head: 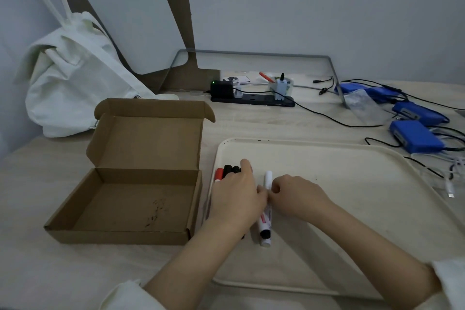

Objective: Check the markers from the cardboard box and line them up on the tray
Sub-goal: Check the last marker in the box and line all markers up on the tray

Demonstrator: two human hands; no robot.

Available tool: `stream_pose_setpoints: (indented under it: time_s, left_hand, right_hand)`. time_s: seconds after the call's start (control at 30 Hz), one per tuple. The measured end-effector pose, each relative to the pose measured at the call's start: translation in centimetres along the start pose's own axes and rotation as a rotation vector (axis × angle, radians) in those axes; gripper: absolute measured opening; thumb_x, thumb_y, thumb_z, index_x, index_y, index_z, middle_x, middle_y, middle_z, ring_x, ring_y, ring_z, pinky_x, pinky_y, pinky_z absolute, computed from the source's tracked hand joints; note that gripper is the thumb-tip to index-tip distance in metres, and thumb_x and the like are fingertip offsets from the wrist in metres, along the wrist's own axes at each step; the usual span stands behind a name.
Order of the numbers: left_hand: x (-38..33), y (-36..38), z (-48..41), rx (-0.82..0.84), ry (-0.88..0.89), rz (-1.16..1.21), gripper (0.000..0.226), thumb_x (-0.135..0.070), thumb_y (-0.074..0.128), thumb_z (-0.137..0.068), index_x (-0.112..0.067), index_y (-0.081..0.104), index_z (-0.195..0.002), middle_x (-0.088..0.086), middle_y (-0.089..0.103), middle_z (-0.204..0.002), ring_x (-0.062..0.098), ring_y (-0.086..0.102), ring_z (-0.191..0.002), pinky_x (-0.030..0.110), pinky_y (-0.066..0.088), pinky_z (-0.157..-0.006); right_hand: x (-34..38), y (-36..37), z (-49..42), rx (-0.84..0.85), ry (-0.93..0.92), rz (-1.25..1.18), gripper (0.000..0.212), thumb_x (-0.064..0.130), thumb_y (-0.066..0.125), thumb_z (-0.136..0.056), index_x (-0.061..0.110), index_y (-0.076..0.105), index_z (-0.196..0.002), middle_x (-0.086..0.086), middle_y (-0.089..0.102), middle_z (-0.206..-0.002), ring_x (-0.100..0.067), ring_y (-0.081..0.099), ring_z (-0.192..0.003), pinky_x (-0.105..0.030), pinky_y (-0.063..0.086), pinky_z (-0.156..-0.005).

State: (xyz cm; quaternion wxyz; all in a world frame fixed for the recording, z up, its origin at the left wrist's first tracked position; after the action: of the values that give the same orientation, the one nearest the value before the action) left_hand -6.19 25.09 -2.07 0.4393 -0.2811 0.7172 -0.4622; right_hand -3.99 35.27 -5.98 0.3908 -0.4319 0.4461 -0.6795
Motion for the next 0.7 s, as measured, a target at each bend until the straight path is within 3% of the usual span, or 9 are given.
stream_pose_setpoints:
  time_s: [0.1,0.2,0.3,0.4,0.57,0.7]
  left_hand:
    - [0.0,0.6,0.1,0.012,0.04,-0.055,0.028,-0.033,0.044,-0.09,-0.014,0.039,-0.11,0.004,0.059,-0.088,0.02,0.055,-0.085,0.03,0.029,-0.056]
    - [0.4,0.7,0.3,-0.005,0.075,-0.072,0.029,-0.035,0.043,-0.091,-0.016,0.042,-0.112,0.002,0.061,-0.099,0.018,0.053,-0.092,0.025,0.025,-0.049]
    - [0.9,0.6,0.3,-0.021,0.09,-0.063,0.027,-0.036,0.04,-0.091,-0.017,0.044,-0.11,0.0,0.061,-0.1,0.016,0.051,-0.094,0.025,0.024,-0.048]
    - [1.3,0.4,0.2,-0.04,0.083,-0.063,0.027,-0.037,0.038,-0.092,-0.017,0.045,-0.109,-0.001,0.061,-0.1,0.017,0.051,-0.097,0.029,0.03,-0.059]
    - [1.4,0.3,0.3,-0.021,0.125,-0.065,0.03,-0.04,0.039,-0.092,-0.018,0.046,-0.111,-0.001,0.057,-0.105,0.016,0.047,-0.104,0.028,0.033,-0.064]
    - [1.7,0.1,1.3,0.158,0.231,-0.023,0.055,-0.057,0.046,-0.083,-0.025,0.039,-0.128,-0.006,0.045,-0.127,0.011,0.039,-0.119,0.026,0.033,-0.09]
  right_hand:
    - [-0.4,0.4,-0.1,0.026,-0.006,-0.035,0.036,0.038,0.04,-0.091,0.022,0.033,-0.059,0.006,0.042,-0.062,-0.02,0.047,-0.068,-0.024,0.026,-0.047]
    - [-0.1,0.5,0.0,0.032,-0.044,-0.045,0.031,0.037,0.038,-0.092,0.022,0.039,-0.066,0.007,0.041,-0.065,-0.02,0.047,-0.075,-0.023,0.026,-0.048]
    - [0.6,0.5,0.2,0.039,-0.076,-0.066,0.023,0.038,0.037,-0.093,0.019,0.046,-0.082,0.004,0.05,-0.075,-0.019,0.049,-0.077,-0.022,0.028,-0.05]
    - [1.3,0.7,0.2,0.052,-0.094,-0.094,0.023,0.039,0.038,-0.092,0.019,0.047,-0.083,0.001,0.054,-0.086,-0.02,0.05,-0.079,-0.022,0.028,-0.051]
    - [1.6,0.8,0.2,0.058,-0.09,-0.088,0.024,0.04,0.038,-0.092,0.019,0.046,-0.083,0.001,0.053,-0.087,-0.02,0.049,-0.08,-0.026,0.03,-0.053]
    - [1.3,0.6,0.2,0.06,-0.08,-0.082,0.021,0.037,0.039,-0.092,0.019,0.047,-0.085,0.001,0.052,-0.089,-0.019,0.049,-0.081,-0.025,0.03,-0.053]
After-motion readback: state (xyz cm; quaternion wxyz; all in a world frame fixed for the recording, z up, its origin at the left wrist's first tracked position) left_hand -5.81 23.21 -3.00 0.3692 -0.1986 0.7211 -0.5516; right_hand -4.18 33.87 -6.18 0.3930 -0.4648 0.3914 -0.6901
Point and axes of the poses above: each hand's wrist, its own z-axis away from the middle knuckle, its own y-axis out of the palm, x = y × z, the point moved 10 cm from there along -z, towards the middle knuckle
